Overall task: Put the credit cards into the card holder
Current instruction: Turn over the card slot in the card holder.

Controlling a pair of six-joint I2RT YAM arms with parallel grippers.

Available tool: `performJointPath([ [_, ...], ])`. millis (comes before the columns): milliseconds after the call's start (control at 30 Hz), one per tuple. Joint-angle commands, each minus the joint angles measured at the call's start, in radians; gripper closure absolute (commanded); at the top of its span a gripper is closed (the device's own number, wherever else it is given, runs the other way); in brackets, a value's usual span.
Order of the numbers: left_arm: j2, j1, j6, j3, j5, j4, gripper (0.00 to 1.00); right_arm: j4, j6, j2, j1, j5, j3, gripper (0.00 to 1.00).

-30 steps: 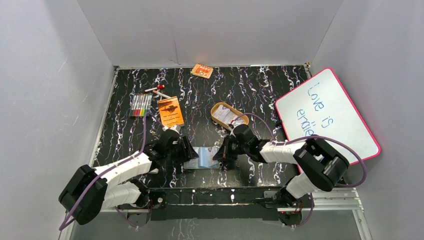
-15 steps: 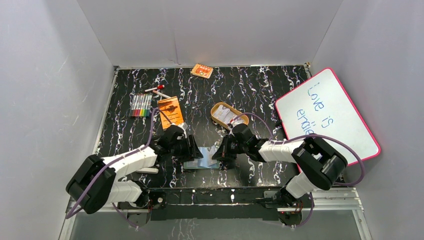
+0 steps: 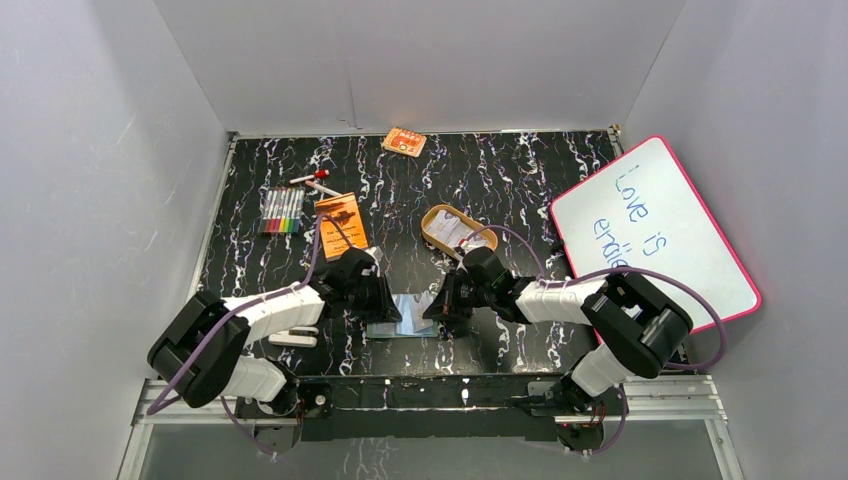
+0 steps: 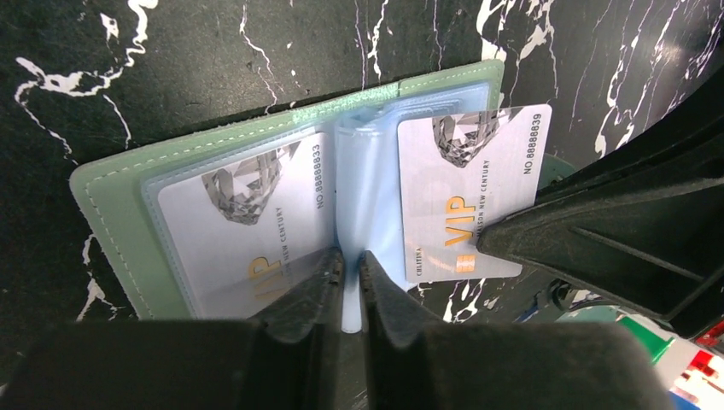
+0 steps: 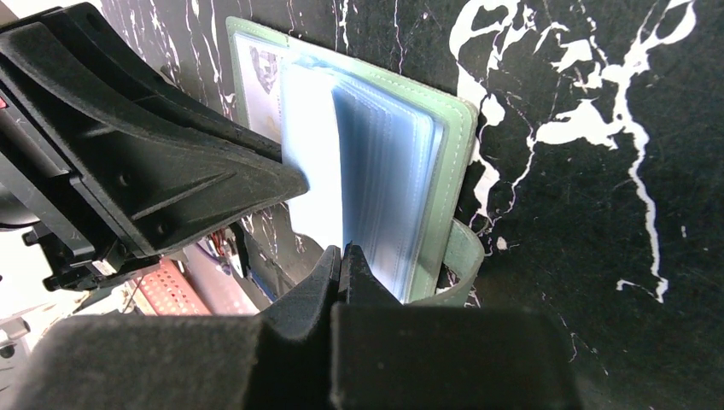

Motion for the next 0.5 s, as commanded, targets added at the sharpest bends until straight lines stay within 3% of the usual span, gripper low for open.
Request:
performJointPath([
  [0, 0.015, -0.005, 0.019, 0.017, -0.013, -0.038, 0.94, 0.008, -0.01, 0.0, 0.004, 0.001, 0.036, 1.0],
  [67, 0.015, -0.004, 0.018, 0.017, -0.026, -0.046, 1.0, -0.005, -0.013, -0.017, 0.005, 0.007, 0.032, 1.0],
  [467, -0.019, -0.004, -0.022, -0.015, -0.071, -0.047, 1.0, -0.055, -0.013, -0.194, -0.012, 0.051, -0.069, 1.0],
])
